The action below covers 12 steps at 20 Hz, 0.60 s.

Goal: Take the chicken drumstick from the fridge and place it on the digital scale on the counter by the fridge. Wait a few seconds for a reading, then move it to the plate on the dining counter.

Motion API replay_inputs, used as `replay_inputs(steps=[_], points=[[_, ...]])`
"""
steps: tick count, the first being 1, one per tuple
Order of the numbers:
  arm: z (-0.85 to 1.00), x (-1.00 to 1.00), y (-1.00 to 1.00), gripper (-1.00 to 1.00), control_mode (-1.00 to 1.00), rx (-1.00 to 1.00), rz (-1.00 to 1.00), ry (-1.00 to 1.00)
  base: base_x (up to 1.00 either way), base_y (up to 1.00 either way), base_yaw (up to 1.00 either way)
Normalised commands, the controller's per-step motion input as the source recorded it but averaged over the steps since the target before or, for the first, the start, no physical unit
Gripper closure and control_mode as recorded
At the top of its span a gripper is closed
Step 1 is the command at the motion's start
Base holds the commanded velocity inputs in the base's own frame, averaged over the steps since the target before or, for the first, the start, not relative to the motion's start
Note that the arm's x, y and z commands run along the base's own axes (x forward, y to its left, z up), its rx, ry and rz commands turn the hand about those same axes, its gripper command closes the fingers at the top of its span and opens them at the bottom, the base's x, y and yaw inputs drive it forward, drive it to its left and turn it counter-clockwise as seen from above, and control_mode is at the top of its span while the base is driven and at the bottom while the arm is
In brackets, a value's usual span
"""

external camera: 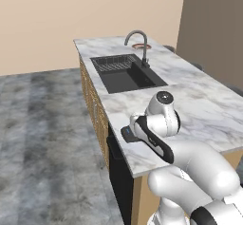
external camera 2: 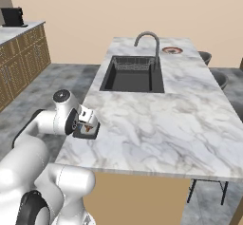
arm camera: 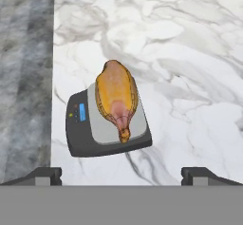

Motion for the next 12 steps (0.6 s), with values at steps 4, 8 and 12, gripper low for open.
replay_inputs(steps=[4, 8, 12], points=[[0.0, 0.0, 0.0, -1.0, -1.0, 0.0, 0.0, 0.0, 0.0, 0.0, 0.0], [0.0, 0.0, 0.0, -1.0, -1.0, 0.0, 0.0, 0.0, 0.0, 0.0, 0.0], [0.0, 0.0, 0.0, -1.0, -1.0, 0.0, 0.0, 0.0, 0.0, 0.0, 0.0]])
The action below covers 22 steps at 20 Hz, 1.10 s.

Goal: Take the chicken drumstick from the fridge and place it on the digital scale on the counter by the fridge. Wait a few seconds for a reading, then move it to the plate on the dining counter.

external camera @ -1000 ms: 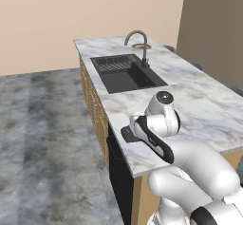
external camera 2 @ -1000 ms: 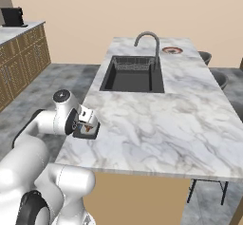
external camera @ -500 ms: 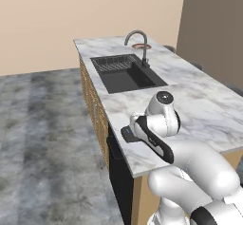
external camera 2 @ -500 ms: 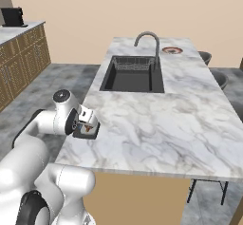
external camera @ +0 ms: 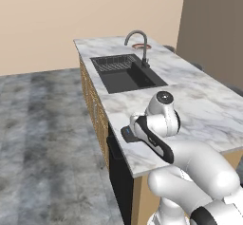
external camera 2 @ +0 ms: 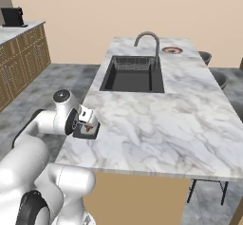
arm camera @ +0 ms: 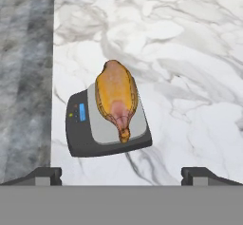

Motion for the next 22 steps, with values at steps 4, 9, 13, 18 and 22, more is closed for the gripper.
replay_inputs(steps=[4, 9, 13, 18, 22], points=[[0.0, 0.0, 0.0, -1.0, -1.0, 0.0, 0.0, 0.0, 0.0, 0.0, 0.0], [0.0, 0.0, 0.0, -1.0, -1.0, 0.0, 0.0, 0.0, 0.0, 0.0, 0.0], [0.0, 0.0, 0.0, -1.0, -1.0, 0.0, 0.0, 0.0, 0.0, 0.0, 0.0], [-0.03, 0.08, 0.0, -1.0, -1.0, 0.0, 0.0, 0.0, 0.0, 0.0, 0.0], [-0.22, 0.42, 0.0, -1.0, -1.0, -0.01, 0.0, 0.0, 0.0, 0.0, 0.0]])
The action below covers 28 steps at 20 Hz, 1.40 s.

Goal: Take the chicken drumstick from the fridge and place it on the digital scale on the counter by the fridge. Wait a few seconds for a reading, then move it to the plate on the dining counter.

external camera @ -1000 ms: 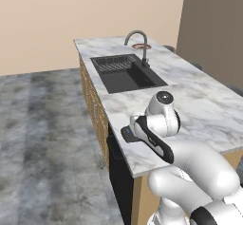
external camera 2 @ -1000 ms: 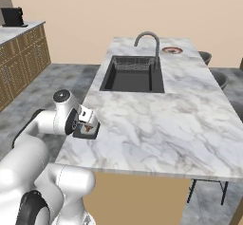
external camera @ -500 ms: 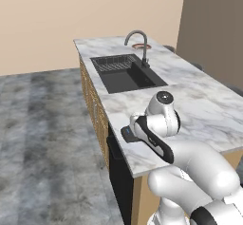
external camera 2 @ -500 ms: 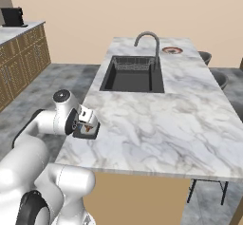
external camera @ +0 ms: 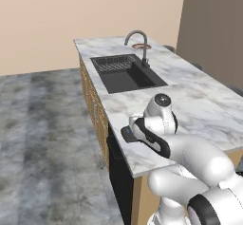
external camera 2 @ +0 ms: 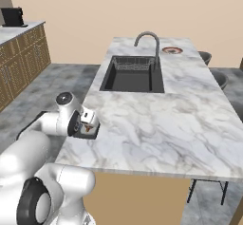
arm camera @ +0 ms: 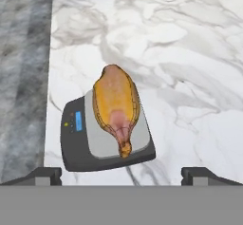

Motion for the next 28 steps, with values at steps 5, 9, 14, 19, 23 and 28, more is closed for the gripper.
replay_inputs(steps=[5, 9, 14, 19, 23, 28], points=[[-0.33, 0.56, 0.0, -1.0, -1.0, -0.01, 0.0, 0.03, 0.0, 0.0, 0.0], [-0.22, 0.47, 0.0, -1.0, -1.0, 0.0, 0.0, 0.08, 0.0, 0.0, 0.0], [-0.18, 0.47, 0.01, -1.0, -1.0, 0.0, 0.0, 0.12, 0.0, 0.0, 0.0], [-0.22, 0.31, 0.14, -1.0, -1.0, 0.0, 0.0, 0.13, 0.0, 0.0, 0.0], [-0.29, 0.17, 0.19, -1.0, -1.0, 0.0, 0.0, 0.11, 0.0, 0.0, 0.0], [-0.29, 0.09, 0.02, 1.0, -1.0, 0.0, 0.0, 0.08, 0.0, 0.0, 0.0]])
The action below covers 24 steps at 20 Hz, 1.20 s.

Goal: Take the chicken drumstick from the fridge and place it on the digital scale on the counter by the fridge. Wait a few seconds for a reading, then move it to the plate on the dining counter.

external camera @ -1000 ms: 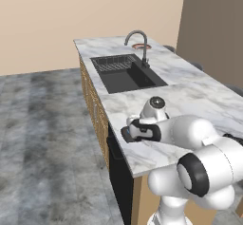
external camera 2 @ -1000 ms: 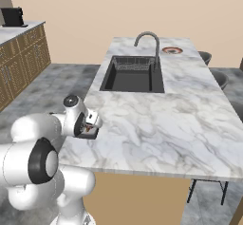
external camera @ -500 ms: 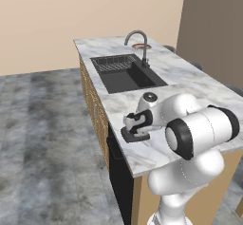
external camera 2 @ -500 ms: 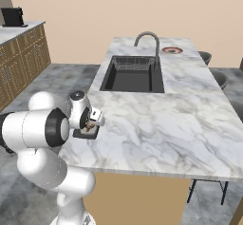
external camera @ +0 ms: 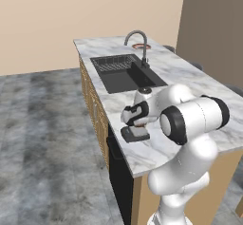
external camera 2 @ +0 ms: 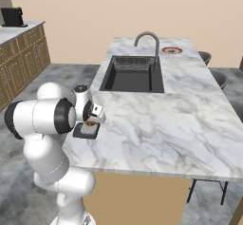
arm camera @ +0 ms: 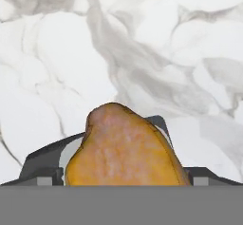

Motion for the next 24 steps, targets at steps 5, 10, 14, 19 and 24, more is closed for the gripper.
replay_inputs(steps=[5, 10, 14, 19, 24], points=[[-0.2, 0.0, 0.0, 1.0, -1.0, 0.0, 0.0, 0.03, 0.0, 0.0, 0.0], [0.04, -0.44, -0.01, 1.0, -1.0, 0.0, 0.0, -0.06, 0.0, 0.0, 0.0], [0.71, -0.66, -0.04, 1.0, -1.0, 0.0, -0.03, -0.29, 0.0, 0.0, 0.0], [1.0, -0.55, -0.16, 1.0, -1.0, 0.0, 0.0, -0.3, 0.0, 0.0, 0.0], [1.0, -0.64, -0.23, 1.0, -1.0, 0.02, 0.0, -0.14, 0.0, 0.0, 0.0]])
